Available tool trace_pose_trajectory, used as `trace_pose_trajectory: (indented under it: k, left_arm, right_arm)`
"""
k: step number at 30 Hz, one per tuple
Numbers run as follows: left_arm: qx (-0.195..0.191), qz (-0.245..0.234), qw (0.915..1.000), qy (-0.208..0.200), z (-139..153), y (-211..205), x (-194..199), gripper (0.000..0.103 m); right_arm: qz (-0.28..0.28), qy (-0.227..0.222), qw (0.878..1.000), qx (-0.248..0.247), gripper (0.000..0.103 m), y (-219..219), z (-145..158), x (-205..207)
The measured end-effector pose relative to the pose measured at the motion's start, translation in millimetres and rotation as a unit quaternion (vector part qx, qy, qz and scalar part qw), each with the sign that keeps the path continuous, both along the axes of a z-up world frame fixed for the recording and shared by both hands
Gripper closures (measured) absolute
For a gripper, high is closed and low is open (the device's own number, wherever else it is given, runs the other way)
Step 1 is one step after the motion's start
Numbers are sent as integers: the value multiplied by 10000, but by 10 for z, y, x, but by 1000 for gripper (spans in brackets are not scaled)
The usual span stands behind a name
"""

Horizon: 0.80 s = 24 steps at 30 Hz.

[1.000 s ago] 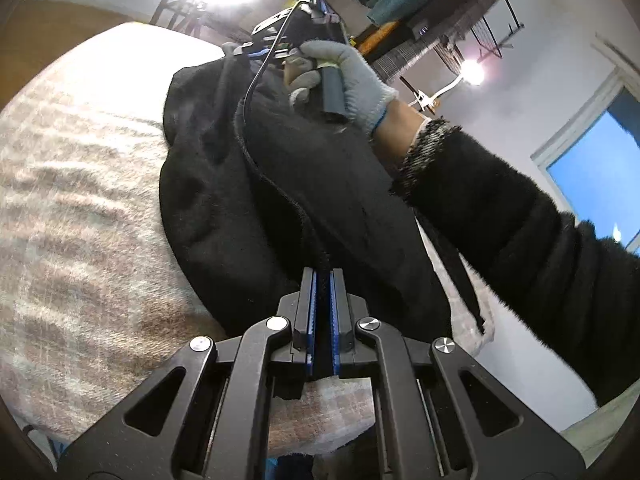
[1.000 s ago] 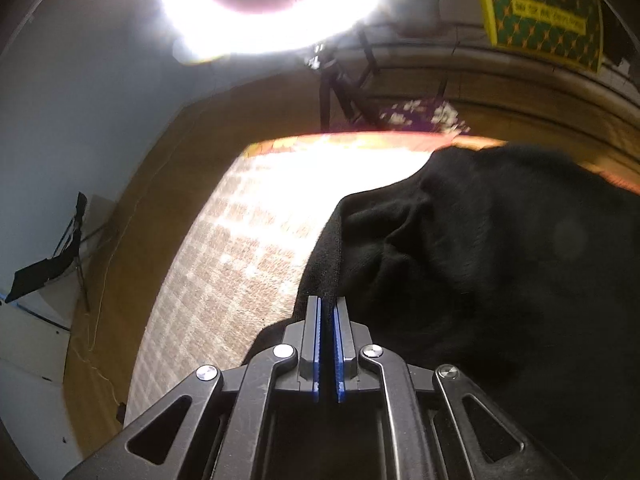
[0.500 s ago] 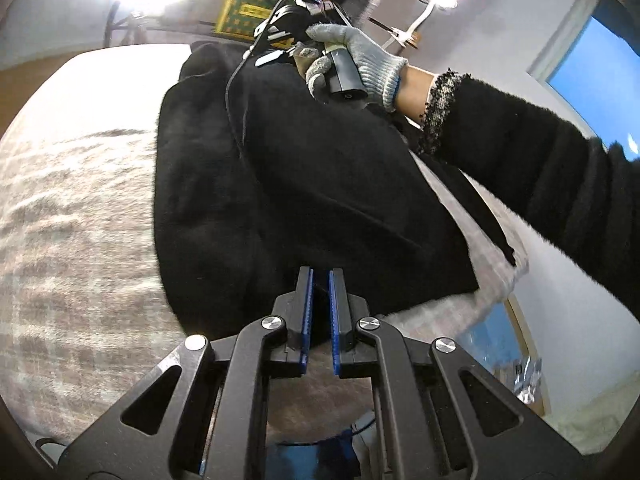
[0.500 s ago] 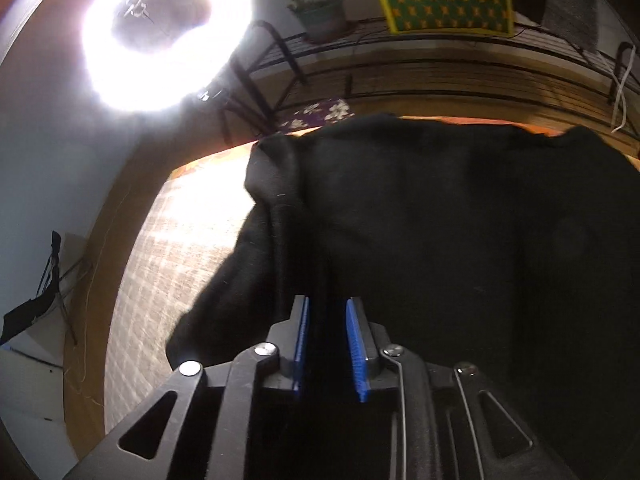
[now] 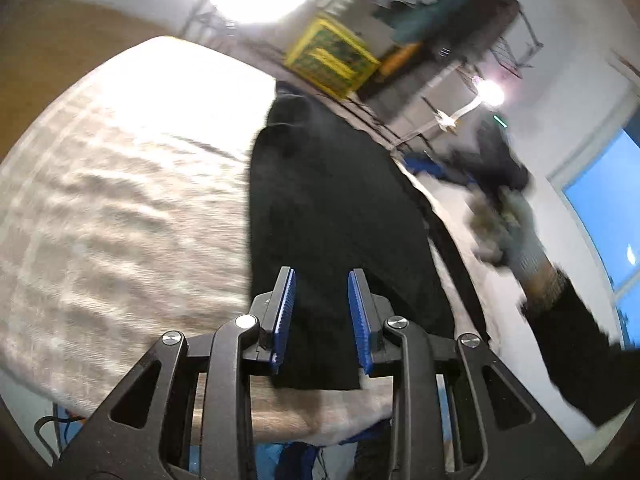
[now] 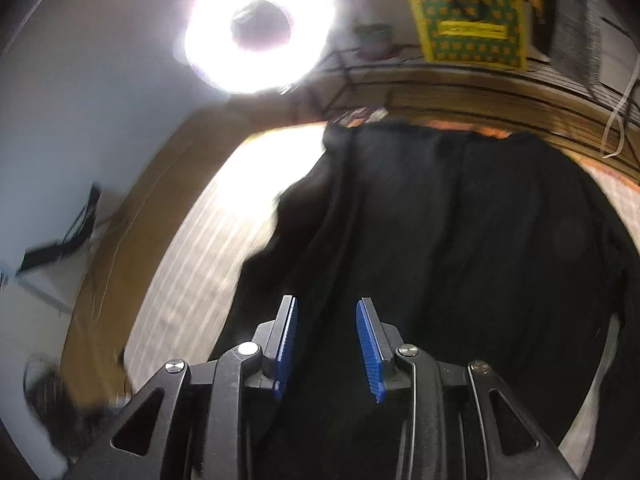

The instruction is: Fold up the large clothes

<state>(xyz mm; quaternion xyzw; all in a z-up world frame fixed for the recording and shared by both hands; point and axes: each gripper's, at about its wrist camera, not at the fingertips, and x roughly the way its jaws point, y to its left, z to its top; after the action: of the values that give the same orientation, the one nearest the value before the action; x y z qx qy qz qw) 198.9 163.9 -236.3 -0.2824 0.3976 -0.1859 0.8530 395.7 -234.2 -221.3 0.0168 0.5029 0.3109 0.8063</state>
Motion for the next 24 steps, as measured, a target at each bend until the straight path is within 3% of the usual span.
trace_pose_trajectory:
  k: [6, 10, 12, 14, 18, 21, 24]
  left_arm:
    - [138, 65, 9976, 670, -341, -58, 89, 77]
    - [326, 136, 9948, 957, -485, -147, 176, 76]
    - [421, 224, 9927, 1110, -550, -173, 208, 68]
    - [408, 293, 9914, 1205, -621, -201, 221, 63]
    - [334, 290, 9896, 1368, -763, -281, 220, 63]
    - [380, 296, 9908, 1269, -786, -353, 172, 63]
    - [202, 283, 9911, 1284, -794, -378, 155, 63]
  right_arm:
    - [625, 336, 9974, -149, 69, 291, -457, -713]
    - [721, 352, 9961, -360, 71, 487, -741, -877]
    - [761, 321, 9958, -406, 73, 566, -826, -888]
    - [831, 172, 9948, -568, 74, 622, -853, -970]
    - [915, -11, 9908, -996, 81, 659, -913, -1001]
    - [827, -133, 9867, -1392, 81, 614, -954, -1014]
    - [770, -106, 9902, -1159, 79, 492, -844, -1014]
